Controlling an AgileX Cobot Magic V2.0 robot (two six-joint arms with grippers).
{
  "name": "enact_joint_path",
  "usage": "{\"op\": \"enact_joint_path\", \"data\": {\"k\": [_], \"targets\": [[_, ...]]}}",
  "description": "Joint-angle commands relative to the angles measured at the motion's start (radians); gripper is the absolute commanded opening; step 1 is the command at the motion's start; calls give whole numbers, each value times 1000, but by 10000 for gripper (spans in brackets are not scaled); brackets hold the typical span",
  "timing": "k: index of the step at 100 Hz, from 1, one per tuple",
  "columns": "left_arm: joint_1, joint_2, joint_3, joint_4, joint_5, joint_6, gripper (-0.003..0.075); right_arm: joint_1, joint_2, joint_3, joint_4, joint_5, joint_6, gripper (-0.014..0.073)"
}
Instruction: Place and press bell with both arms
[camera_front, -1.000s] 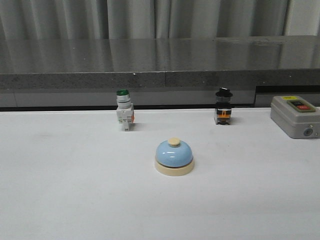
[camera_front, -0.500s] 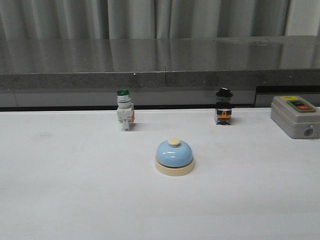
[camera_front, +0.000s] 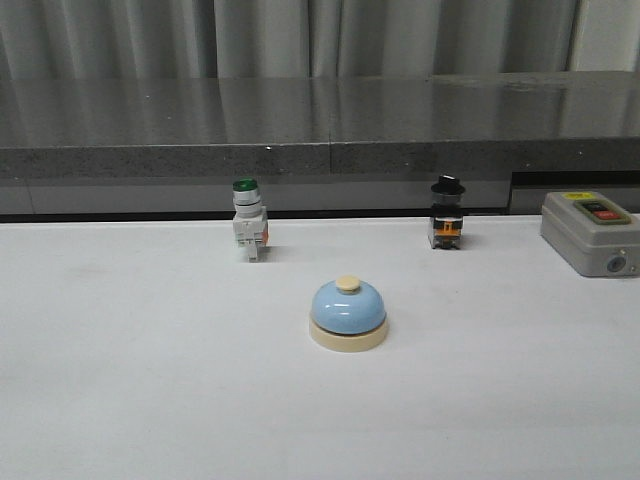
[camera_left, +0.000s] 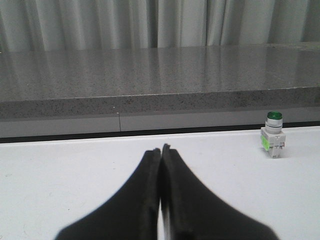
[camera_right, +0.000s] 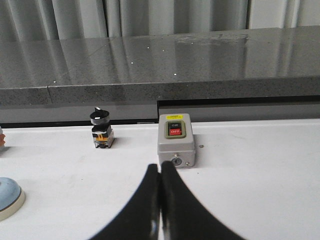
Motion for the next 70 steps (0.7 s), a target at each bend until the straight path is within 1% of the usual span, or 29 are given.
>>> {"op": "enact_joint_path", "data": {"k": [1,52,70], "targets": [[1,-32,42,2,-81,-9,-20,-4,-16,-14,0,-87,-1,-60],[1,-32,42,2,-81,-9,-20,-4,-16,-14,0,-87,-1,-60],[1,-32,42,2,-81,-9,-20,-4,-16,-20,0,-117,-1,-60]]}}
